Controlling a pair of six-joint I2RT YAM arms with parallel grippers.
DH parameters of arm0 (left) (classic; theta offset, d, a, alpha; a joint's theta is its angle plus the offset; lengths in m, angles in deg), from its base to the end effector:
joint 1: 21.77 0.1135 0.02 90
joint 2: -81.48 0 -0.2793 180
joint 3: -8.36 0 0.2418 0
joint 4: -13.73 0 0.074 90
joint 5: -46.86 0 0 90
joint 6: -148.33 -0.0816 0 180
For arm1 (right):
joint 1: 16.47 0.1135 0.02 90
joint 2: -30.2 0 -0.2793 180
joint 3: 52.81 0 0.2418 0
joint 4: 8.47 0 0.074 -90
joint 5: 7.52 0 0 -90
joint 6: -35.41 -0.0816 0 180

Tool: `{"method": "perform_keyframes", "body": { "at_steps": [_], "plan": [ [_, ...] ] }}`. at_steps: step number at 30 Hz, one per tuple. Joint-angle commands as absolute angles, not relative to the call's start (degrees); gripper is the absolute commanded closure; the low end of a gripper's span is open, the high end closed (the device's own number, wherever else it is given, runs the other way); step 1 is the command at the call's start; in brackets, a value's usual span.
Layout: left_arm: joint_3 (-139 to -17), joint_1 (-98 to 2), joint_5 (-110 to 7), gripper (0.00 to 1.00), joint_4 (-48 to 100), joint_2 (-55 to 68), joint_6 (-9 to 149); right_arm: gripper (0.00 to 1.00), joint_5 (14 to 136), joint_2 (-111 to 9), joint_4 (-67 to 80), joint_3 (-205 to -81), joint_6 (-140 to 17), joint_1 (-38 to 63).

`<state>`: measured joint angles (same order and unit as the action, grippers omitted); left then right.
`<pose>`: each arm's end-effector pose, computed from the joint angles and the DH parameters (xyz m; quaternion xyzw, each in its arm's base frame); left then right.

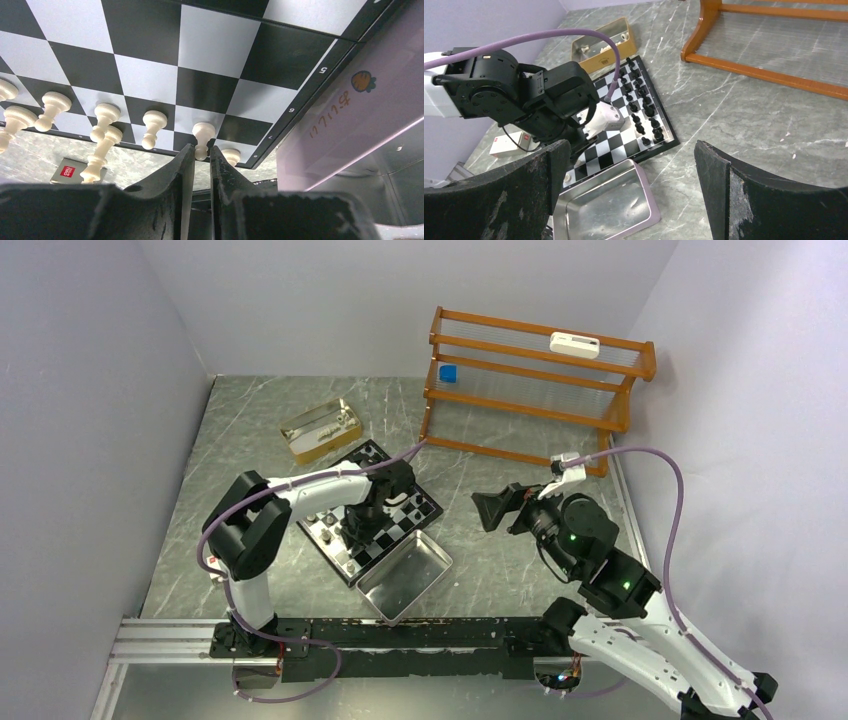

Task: Set up the chess pieces on the board
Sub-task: Place the chess piece on the chessboard.

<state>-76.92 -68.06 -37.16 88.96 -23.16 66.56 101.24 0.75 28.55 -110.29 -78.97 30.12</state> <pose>0.2178 -0.2155 0.1489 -0.3273 -0.9426 -0.0646 0.0117 0.1150 0.0834 0.3408 -0.0406 0.7565 0.2711 0.5937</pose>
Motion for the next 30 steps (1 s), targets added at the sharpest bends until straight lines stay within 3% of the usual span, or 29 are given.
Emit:
{"method": "perform_keyframes", "body": {
  "at_steps": [1, 30],
  "plan": [
    [-79.44, -69.01, -35.87, 0.78, 90.14, -23.97, 66.93, 0.00, 100.90, 2.46, 28.91, -110.33, -80.43, 30.16],
    [-79.66, -69.31, -32.79, 0.80, 90.92, -24.21, 67.93, 0.00, 100.68, 2.51, 28.96, -111.12, -80.03, 30.20]
  ]
}}
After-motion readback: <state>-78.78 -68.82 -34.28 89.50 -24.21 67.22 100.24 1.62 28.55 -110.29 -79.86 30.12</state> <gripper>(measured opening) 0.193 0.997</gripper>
